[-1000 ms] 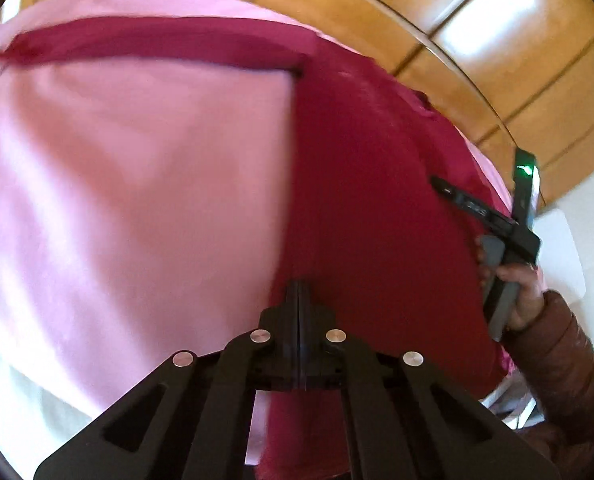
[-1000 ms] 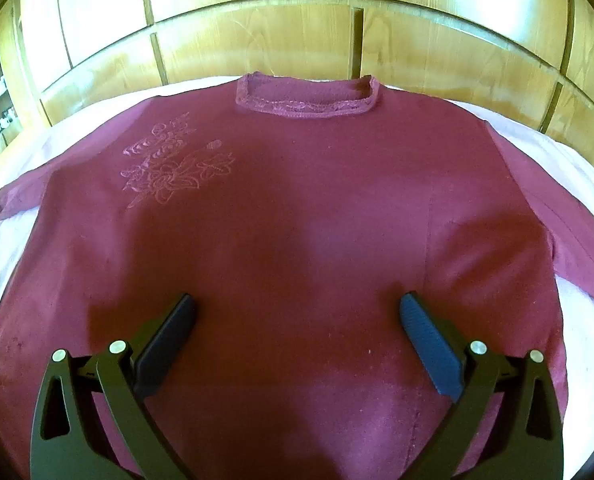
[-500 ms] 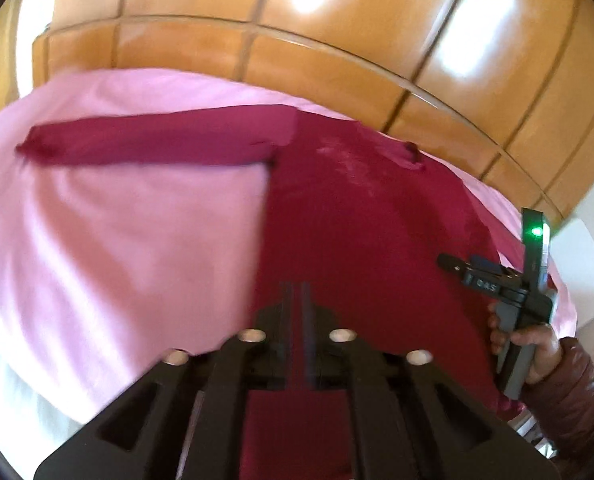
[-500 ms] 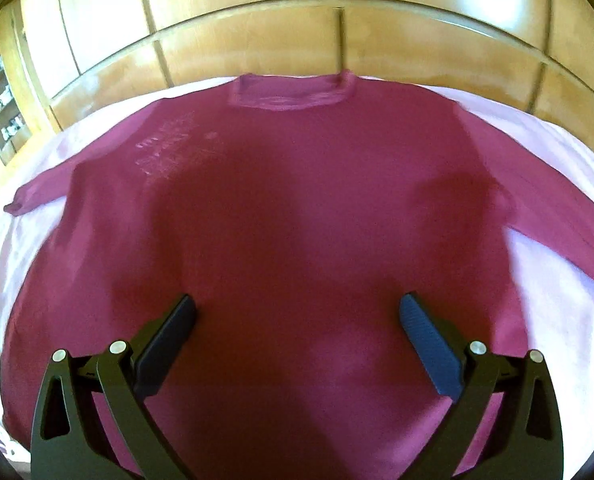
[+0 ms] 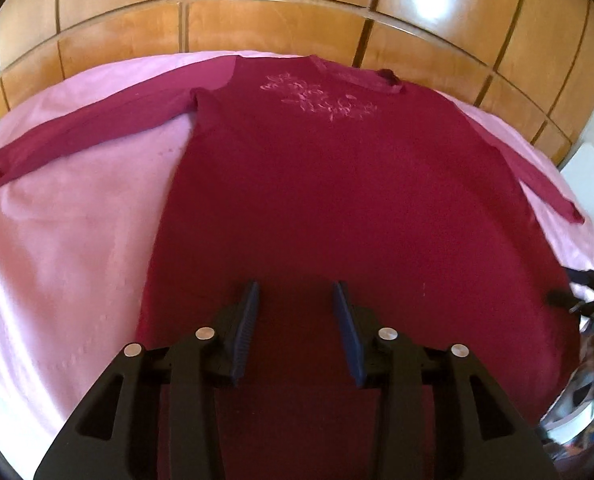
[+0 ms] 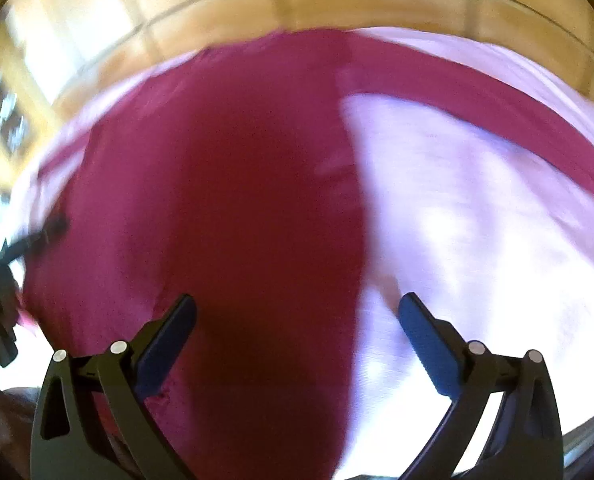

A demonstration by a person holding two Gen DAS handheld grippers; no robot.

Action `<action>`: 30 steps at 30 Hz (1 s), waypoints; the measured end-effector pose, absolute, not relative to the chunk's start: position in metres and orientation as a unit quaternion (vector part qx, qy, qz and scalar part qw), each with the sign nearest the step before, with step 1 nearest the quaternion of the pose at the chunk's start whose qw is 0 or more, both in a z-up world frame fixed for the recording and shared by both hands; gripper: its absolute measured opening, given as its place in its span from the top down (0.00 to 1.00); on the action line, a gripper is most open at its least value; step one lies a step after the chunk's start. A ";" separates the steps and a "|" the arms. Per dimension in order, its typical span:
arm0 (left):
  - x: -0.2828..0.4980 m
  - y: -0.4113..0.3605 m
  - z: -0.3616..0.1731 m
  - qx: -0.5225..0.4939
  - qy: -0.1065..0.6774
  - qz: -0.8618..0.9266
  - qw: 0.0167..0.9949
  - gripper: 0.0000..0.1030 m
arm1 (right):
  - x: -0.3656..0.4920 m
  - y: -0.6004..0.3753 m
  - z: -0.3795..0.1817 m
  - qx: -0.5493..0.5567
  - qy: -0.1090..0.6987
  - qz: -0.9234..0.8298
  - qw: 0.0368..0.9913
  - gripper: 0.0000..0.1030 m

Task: Fold small clothes

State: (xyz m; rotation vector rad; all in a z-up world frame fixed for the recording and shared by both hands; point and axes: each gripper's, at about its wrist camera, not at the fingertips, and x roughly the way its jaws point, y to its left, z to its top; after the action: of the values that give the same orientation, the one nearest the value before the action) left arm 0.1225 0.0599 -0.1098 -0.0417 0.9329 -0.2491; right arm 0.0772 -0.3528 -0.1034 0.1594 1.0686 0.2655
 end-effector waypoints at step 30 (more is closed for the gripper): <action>0.126 0.054 -0.110 -0.036 0.475 -0.089 0.875 0.47 | 0.194 -0.629 -0.096 0.366 0.392 -0.210 0.818 0.94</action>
State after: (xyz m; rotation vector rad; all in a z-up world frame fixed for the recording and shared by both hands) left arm 0.1257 0.0540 -0.1096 -0.0743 0.9919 -0.1865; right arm 0.1939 -0.6293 -0.0955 0.7795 0.8359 -0.4466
